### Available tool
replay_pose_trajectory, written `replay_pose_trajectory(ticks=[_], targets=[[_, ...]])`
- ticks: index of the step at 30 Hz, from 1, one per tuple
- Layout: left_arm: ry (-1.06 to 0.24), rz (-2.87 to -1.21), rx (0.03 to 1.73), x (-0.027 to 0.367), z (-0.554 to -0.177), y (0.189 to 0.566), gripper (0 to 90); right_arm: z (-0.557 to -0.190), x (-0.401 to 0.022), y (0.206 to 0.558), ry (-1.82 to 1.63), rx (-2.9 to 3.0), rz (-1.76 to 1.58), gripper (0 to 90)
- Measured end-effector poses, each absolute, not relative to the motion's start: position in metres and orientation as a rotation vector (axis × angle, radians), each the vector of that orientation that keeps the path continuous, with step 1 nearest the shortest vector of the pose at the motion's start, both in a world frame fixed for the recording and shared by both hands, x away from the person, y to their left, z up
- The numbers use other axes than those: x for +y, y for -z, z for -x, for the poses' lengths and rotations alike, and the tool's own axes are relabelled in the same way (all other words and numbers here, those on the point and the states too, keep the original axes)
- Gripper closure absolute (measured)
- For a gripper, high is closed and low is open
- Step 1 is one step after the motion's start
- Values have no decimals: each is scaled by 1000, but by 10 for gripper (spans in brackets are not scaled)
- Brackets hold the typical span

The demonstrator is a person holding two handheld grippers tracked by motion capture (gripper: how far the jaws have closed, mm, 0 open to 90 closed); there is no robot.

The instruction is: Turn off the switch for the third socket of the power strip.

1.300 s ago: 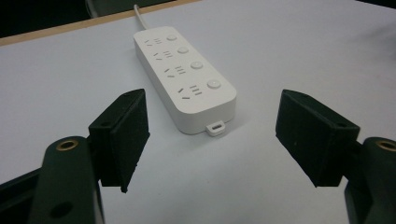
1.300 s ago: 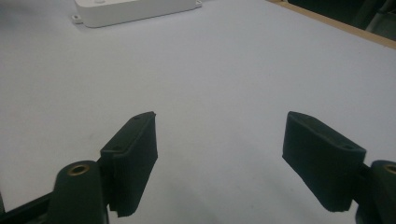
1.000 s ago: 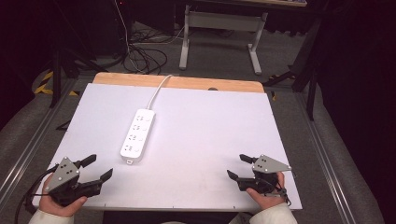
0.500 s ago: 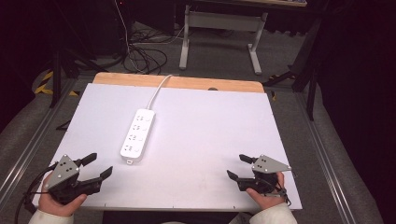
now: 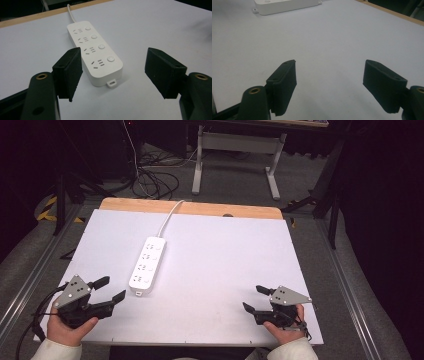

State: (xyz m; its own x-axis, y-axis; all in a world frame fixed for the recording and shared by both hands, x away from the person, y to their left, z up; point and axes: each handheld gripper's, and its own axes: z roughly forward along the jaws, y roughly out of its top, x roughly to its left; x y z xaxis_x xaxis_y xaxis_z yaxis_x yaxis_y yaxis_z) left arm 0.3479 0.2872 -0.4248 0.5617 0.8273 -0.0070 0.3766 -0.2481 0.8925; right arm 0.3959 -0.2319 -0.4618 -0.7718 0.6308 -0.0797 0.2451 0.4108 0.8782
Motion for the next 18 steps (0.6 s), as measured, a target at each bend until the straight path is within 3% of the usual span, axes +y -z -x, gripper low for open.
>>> replay_pose_trajectory(ticks=[18], targets=[[-589, -1859, 951, 266, -378, 407, 318, -396, -232, 462, -1322, 2276, -749, 272]])
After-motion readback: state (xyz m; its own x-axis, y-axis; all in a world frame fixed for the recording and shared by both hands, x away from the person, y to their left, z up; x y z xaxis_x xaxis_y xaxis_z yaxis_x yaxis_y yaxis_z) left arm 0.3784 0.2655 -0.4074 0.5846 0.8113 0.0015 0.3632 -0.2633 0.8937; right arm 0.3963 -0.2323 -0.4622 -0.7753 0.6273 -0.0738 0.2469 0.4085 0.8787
